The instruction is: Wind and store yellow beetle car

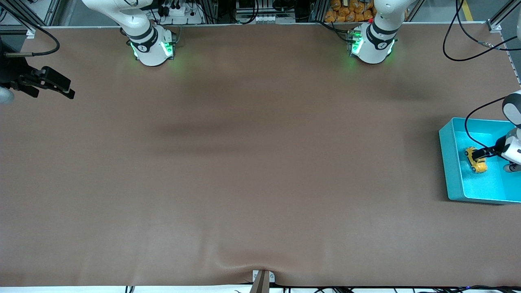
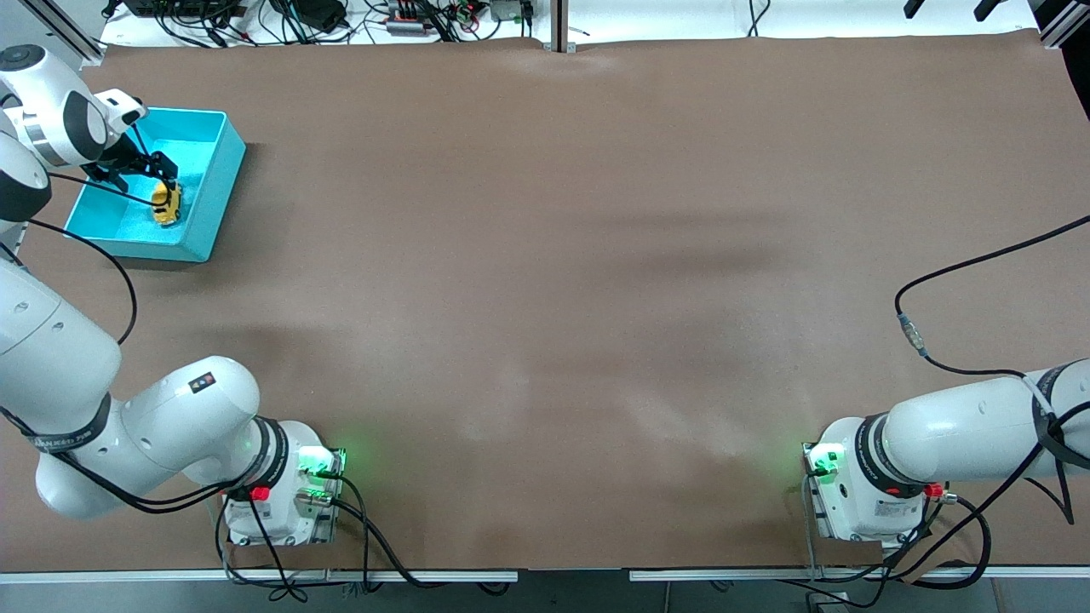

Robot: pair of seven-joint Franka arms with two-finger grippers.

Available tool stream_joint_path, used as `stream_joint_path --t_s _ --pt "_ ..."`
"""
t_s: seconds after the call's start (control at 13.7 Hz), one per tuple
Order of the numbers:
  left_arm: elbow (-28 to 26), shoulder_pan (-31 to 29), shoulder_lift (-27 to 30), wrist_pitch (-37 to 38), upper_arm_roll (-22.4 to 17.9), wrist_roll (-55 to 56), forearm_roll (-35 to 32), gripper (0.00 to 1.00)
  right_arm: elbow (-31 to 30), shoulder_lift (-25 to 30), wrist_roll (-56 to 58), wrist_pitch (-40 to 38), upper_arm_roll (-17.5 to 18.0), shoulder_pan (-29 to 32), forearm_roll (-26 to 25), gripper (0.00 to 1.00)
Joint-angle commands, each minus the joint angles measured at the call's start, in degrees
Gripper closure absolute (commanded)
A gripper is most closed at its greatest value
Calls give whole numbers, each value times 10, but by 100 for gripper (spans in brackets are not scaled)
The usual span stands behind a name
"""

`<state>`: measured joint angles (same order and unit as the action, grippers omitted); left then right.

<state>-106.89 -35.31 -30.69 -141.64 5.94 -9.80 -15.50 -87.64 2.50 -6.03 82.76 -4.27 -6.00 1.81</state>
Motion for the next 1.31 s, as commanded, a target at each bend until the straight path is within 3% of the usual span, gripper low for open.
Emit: stream_joint_path --t_s 0.0,0.36,0.8,1.24 --pt "19 -3 5 5 11 2 -13 0 -1 5 0 -5 3 -2 -3 0" --pt "26 23 55 30 13 -1 -11 0 -2 5 -1 -4 3 -2 -3 0" --pt "94 53 105 177 27 -17 -8 0 -2 4 0 -4 7 -2 -3 0" --pt "150 150 169 333 27 -16 -1 0 -2 4 0 -4 7 -2 -3 0"
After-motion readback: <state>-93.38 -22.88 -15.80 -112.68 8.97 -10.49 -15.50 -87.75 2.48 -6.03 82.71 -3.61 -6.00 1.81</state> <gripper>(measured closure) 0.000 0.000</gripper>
